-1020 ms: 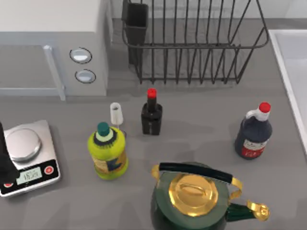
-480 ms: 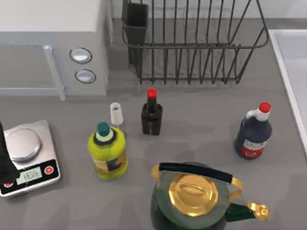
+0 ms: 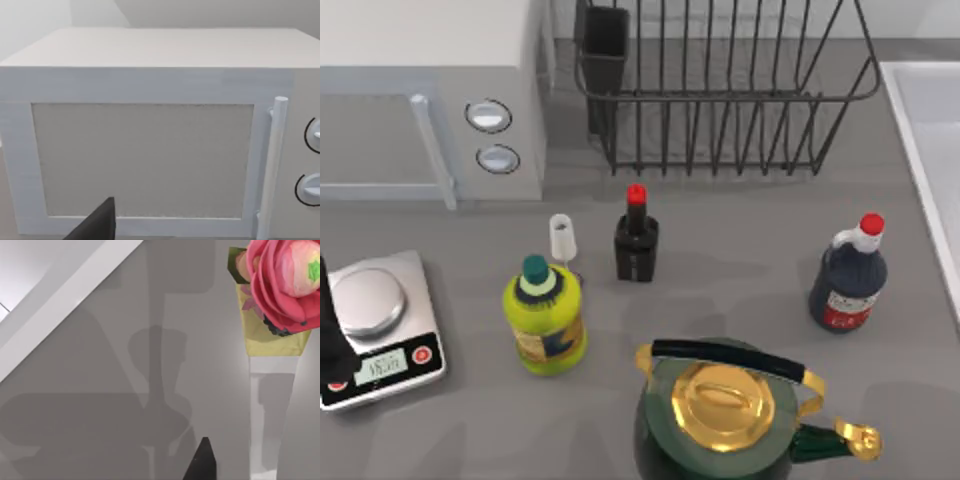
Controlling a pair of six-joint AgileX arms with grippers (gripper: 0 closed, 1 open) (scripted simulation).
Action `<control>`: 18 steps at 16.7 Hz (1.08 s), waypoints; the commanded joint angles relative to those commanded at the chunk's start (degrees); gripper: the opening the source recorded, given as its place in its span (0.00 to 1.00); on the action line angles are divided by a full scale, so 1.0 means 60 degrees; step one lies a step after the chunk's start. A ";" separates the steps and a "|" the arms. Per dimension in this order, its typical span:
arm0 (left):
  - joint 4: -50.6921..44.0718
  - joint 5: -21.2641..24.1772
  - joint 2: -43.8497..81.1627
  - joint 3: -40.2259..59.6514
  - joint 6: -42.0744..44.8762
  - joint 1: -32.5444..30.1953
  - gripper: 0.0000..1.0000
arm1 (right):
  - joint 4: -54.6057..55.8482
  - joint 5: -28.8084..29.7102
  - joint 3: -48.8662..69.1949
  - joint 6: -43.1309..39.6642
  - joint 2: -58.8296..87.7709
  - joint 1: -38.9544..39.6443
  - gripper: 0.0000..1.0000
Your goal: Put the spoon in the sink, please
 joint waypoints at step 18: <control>0.0000 0.0000 0.0000 0.0000 0.0000 0.0000 1.00 | -0.3677 0.0046 1.0700 0.1640 0.7816 0.1422 0.00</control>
